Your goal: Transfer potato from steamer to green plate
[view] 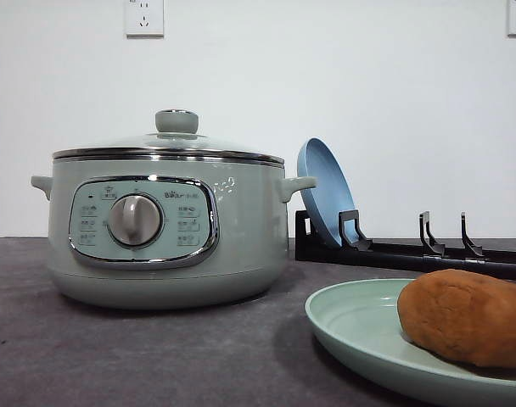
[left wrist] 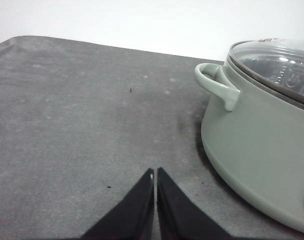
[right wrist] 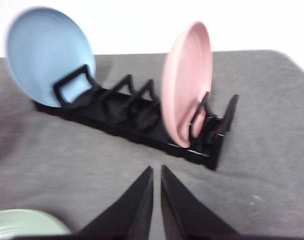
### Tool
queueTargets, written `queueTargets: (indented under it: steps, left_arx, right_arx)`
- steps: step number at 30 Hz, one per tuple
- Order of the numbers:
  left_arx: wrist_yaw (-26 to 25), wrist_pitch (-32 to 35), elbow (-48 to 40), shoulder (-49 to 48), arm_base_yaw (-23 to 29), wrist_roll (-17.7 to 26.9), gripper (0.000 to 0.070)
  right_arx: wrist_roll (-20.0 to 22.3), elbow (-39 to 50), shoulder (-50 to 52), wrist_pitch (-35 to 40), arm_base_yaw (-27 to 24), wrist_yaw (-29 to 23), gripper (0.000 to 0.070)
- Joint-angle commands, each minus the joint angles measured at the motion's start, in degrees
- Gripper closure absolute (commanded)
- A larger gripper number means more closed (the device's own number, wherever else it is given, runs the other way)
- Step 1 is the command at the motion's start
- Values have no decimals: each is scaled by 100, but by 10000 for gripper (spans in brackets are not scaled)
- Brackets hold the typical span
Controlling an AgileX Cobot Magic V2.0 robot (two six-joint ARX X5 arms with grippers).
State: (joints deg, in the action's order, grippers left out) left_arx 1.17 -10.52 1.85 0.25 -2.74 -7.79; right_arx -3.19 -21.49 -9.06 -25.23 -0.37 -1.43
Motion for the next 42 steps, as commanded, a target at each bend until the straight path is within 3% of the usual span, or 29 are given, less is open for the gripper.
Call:
queueTargets:
  steps: [1,11,30,36,42]
  left_arx:
    - [22,-37,-116,-7,7,87,700]
    - [22,-37,-116,-7,7,87,700]
    - [22,-37,-116,-7,7,87,700]
    - [22,-37,-116,-7,7,87,700]
    - [22,-35,-116,-7,7,87,700]
  right_arx:
    - [178,336,204,343,-66,11,685]
    - [176,1437,885,616,-113,12,685]
    - [174,1795,885,660,-111,-5,685]
    - [174,2062,885,1542,-113,-7,684]
    - [176,2084,885,1667,-113,-7,684]
